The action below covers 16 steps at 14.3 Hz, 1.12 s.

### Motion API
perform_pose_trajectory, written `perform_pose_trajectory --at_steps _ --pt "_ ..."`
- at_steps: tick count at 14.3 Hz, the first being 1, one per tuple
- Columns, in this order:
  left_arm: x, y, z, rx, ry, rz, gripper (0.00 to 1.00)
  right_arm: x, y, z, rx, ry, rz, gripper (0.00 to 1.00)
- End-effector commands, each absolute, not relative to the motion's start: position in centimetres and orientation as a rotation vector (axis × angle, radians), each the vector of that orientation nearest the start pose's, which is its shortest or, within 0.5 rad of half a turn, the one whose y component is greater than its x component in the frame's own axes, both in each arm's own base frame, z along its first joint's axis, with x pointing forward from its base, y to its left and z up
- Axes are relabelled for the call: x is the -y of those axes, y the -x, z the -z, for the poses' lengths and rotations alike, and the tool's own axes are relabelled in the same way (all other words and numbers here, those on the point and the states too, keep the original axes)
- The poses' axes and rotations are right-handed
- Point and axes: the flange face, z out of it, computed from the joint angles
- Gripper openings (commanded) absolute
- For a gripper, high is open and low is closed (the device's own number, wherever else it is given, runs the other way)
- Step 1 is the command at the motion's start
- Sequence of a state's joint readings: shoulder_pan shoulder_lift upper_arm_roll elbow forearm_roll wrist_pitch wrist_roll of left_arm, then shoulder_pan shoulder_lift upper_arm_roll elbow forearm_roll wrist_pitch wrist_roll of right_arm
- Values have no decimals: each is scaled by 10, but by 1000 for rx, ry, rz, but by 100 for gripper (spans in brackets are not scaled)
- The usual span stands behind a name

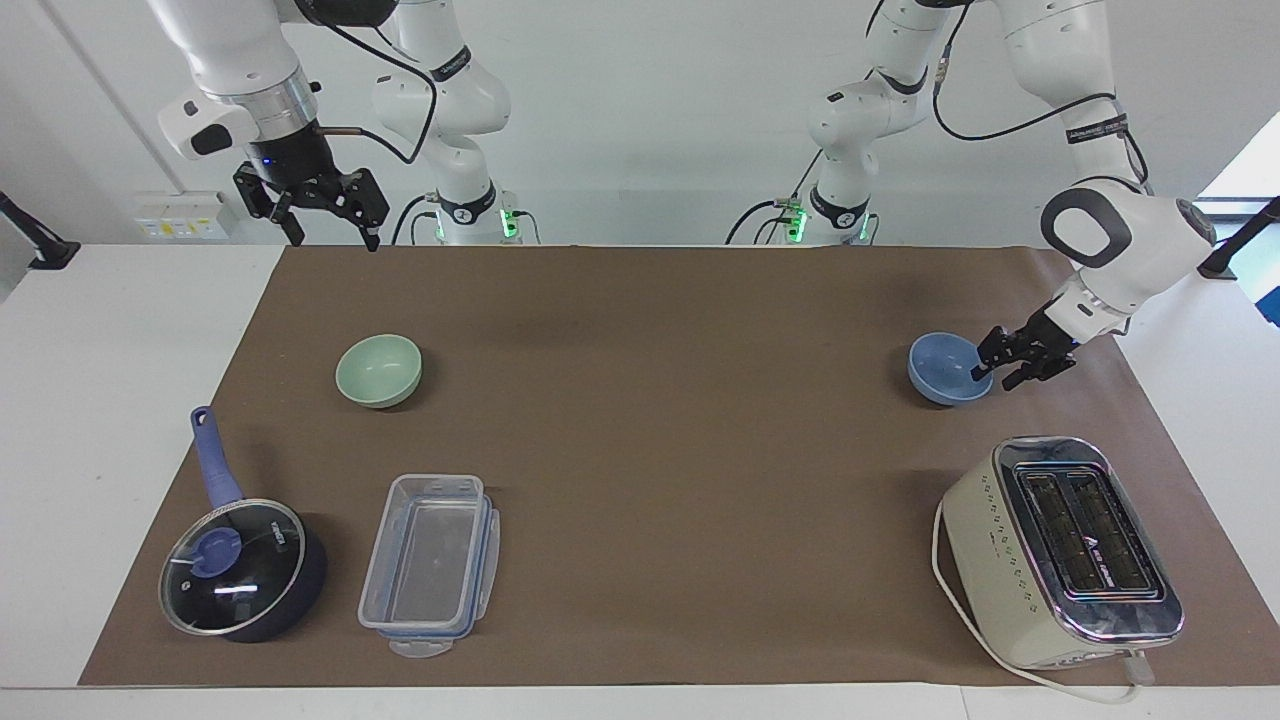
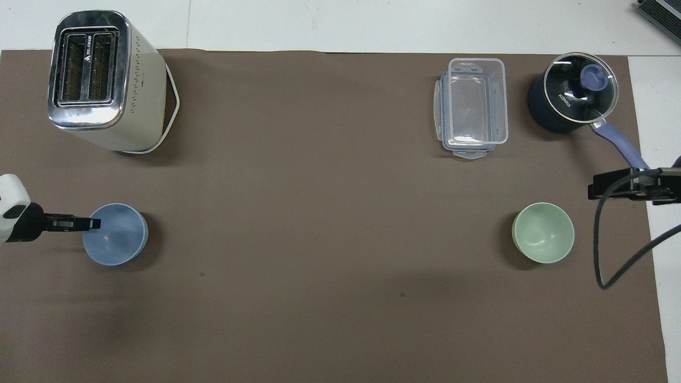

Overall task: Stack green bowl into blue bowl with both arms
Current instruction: 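Reach the left gripper to the blue bowl rim and grasp it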

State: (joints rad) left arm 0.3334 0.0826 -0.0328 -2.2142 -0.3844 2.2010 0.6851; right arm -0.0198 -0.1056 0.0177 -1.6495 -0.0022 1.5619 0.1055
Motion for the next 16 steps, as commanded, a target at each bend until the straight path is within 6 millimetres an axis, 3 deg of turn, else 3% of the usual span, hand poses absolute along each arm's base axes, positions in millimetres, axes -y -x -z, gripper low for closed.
perform_pose_trajectory --at_steps 1,3,6,9,12,16 --pt "-142 -499 -339 -193 3441 133 21 3 -521 -645 -143 3142 15 100" --pt "-147 -498 -339 -176 3444 130 1 3 -521 -645 -143 3142 15 100" --pt "-145 -498 -341 -186 3445 130 0 3 -521 -645 -143 3142 15 100" --pt "-138 -500 -360 -218 3437 166 0 3 -520 -646 -143 3142 17 100" --pt "-107 -501 -382 -273 3436 175 0 3 -521 -645 -143 3142 15 100" --pt "-38 -503 -390 -316 3445 110 0 3 -520 -646 -143 3142 17 100"
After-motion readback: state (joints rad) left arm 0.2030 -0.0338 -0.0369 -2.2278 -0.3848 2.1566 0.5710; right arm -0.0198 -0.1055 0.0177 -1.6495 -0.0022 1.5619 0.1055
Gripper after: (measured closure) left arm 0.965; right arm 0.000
